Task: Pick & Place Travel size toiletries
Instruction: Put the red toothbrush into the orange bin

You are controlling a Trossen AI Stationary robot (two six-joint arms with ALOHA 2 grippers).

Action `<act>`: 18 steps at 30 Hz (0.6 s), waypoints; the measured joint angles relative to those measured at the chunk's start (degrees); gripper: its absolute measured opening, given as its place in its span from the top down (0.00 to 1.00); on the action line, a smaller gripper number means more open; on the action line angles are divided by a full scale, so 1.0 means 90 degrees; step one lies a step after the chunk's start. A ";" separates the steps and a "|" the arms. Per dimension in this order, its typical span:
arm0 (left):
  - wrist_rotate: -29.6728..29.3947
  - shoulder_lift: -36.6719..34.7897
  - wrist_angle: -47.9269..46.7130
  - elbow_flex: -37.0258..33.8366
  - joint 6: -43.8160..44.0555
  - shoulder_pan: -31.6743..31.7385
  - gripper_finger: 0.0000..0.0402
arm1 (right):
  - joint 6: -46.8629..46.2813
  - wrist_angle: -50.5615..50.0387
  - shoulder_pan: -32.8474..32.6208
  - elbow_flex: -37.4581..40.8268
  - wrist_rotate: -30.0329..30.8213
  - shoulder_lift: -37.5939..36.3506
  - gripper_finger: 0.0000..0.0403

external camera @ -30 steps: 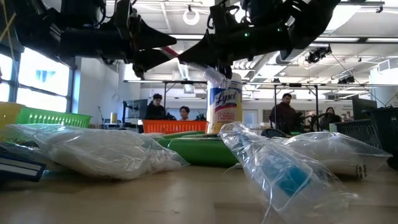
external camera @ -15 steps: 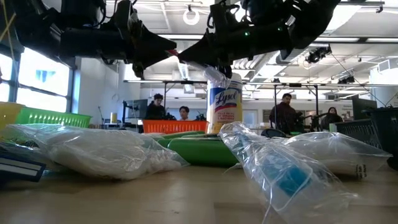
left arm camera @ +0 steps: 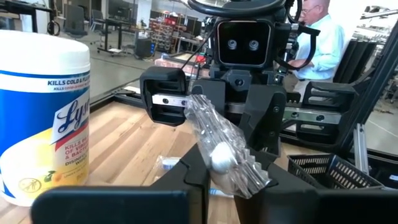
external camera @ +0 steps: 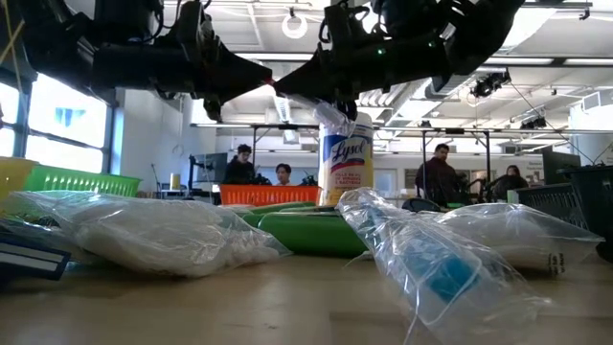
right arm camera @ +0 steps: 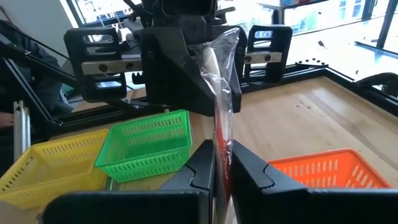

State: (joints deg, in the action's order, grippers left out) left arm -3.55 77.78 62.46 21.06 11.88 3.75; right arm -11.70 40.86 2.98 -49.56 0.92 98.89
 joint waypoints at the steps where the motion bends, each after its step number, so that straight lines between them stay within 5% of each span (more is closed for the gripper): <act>1: 0.0002 0.0000 0.0002 0.0000 0.0000 0.0000 0.91 | 0.0002 0.0000 0.0000 0.0000 -0.0004 0.0000 0.95; 18: 0.0022 -0.0005 -0.0219 0.0000 -0.0133 0.0000 0.92 | -0.0032 -0.0036 0.0002 0.0007 -0.0145 0.0000 0.95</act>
State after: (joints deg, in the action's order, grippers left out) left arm -3.36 77.73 60.49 21.06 10.68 3.75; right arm -11.99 40.53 3.01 -49.50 -0.38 98.89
